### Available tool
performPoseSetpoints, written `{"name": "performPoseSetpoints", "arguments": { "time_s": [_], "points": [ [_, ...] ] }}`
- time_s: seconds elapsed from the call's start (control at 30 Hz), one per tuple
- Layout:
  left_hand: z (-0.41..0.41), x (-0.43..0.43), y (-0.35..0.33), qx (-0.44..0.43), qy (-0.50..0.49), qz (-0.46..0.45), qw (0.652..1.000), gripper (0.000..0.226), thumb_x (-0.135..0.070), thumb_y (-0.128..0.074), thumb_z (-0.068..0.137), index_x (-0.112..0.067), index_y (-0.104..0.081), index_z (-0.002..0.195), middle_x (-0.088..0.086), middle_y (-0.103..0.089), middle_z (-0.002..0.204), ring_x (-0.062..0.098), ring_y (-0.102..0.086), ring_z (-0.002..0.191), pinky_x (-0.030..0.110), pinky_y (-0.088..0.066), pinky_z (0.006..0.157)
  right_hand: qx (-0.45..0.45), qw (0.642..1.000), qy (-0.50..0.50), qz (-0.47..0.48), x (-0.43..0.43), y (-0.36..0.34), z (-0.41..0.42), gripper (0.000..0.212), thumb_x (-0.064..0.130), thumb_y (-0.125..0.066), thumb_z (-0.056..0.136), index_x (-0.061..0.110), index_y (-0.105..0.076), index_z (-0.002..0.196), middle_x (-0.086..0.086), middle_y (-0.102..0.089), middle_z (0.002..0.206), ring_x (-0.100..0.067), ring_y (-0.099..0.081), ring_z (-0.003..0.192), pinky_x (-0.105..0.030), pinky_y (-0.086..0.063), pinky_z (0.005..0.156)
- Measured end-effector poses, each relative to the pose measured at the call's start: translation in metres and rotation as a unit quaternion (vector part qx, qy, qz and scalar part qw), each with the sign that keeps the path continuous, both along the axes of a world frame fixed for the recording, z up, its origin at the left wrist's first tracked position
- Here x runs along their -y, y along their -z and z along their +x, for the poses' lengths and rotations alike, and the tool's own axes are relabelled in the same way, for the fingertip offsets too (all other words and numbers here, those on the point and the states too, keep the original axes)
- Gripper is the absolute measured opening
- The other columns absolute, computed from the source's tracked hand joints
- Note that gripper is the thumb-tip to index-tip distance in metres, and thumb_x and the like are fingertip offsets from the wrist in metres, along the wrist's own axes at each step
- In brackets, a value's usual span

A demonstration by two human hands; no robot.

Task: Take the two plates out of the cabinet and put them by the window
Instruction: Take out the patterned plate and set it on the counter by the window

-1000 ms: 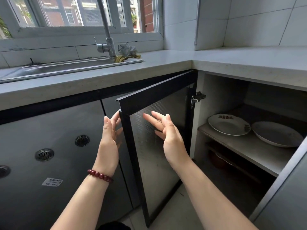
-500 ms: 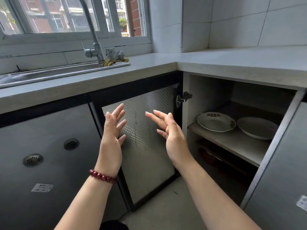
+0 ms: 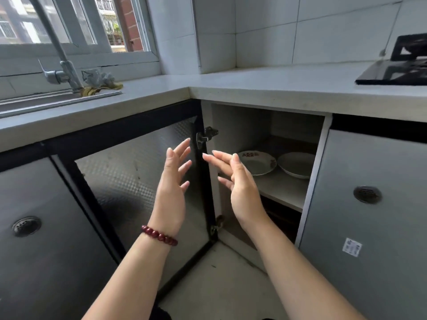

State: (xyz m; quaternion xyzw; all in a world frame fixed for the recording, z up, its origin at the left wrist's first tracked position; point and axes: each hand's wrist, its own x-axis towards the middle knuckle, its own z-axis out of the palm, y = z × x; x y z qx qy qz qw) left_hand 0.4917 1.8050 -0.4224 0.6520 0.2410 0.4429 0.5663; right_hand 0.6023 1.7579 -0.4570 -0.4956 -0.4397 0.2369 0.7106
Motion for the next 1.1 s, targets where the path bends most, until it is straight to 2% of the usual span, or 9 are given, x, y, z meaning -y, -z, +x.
{"name": "performPoseSetpoints", "arguments": {
  "time_s": [0.2, 0.3, 0.4, 0.57, 0.8, 0.97, 1.1],
  "points": [
    [0.035, -0.012, 0.016, -0.019, 0.057, -0.001, 0.998, 0.055, -0.063, -0.021, 0.078, -0.045, -0.05, 0.122, -0.017, -0.048, 0.137, 0.003, -0.044, 0.125, 0.041, -0.029, 0.106, -0.013, 0.997, 0.076, -0.001, 0.003, 0.008, 0.028, 0.043, 0.033, -0.023, 0.102, 0.021, -0.063, 0.114, 0.01, -0.069, 0.114, 0.002, -0.056, 0.111, -0.03, -0.042, 0.095],
    [0.053, -0.023, 0.028, -0.031, 0.081, -0.011, 0.996, 0.055, -0.062, -0.021, 0.083, -0.043, -0.049, 0.126, -0.015, -0.046, 0.139, 0.005, -0.043, 0.126, 0.042, -0.029, 0.107, -0.018, 0.992, 0.124, -0.007, 0.003, 0.018, 0.042, 0.04, 0.037, -0.029, 0.096, 0.025, -0.066, 0.104, 0.009, -0.071, 0.11, -0.004, -0.058, 0.108, -0.035, -0.044, 0.094],
    [0.074, -0.036, 0.043, -0.038, 0.101, -0.024, 0.994, 0.048, -0.053, -0.018, 0.094, -0.04, -0.048, 0.128, -0.014, -0.046, 0.139, 0.004, -0.043, 0.125, 0.043, -0.029, 0.108, -0.019, 0.987, 0.161, -0.015, 0.0, 0.031, 0.057, 0.039, 0.039, -0.031, 0.091, 0.027, -0.067, 0.098, 0.011, -0.072, 0.106, -0.002, -0.06, 0.105, -0.036, -0.045, 0.095],
    [0.109, -0.063, 0.061, -0.05, 0.145, -0.046, 0.987, 0.048, -0.05, -0.017, 0.095, -0.037, -0.046, 0.131, -0.012, -0.045, 0.14, 0.006, -0.042, 0.125, 0.044, -0.028, 0.108, -0.025, 0.977, 0.208, -0.03, -0.015, 0.046, 0.083, 0.036, 0.04, -0.034, 0.091, 0.032, -0.069, 0.089, 0.012, -0.072, 0.105, -0.002, -0.06, 0.105, -0.037, -0.045, 0.095],
    [0.158, -0.119, 0.074, -0.049, 0.206, -0.037, 0.977, 0.05, -0.053, -0.017, 0.094, -0.037, -0.046, 0.131, -0.012, -0.045, 0.14, 0.006, -0.042, 0.126, 0.036, -0.03, 0.105, -0.048, 0.959, 0.278, -0.043, -0.061, 0.051, 0.118, 0.036, 0.038, -0.035, 0.091, 0.026, -0.069, 0.092, 0.006, -0.072, 0.106, -0.006, -0.06, 0.105, -0.033, -0.046, 0.093],
    [0.187, -0.163, 0.075, -0.056, 0.241, -0.063, 0.967, 0.051, -0.052, -0.018, 0.095, -0.033, -0.047, 0.132, -0.012, -0.047, 0.138, 0.006, -0.042, 0.126, 0.031, -0.031, 0.101, -0.072, 0.941, 0.327, -0.053, -0.098, 0.053, 0.136, 0.035, 0.025, -0.034, 0.1, 0.016, -0.068, 0.098, 0.006, -0.072, 0.105, -0.005, -0.061, 0.103, -0.027, -0.046, 0.09],
    [0.201, -0.186, 0.079, -0.058, 0.254, -0.087, 0.962, 0.054, -0.052, -0.019, 0.093, -0.029, -0.048, 0.131, -0.01, -0.05, 0.136, 0.005, -0.043, 0.123, 0.032, -0.03, 0.102, -0.092, 0.928, 0.356, -0.062, -0.117, 0.06, 0.151, 0.037, 0.025, -0.033, 0.1, 0.016, -0.068, 0.098, 0.004, -0.071, 0.106, -0.007, -0.062, 0.103, -0.024, -0.046, 0.086]
  ]
}}
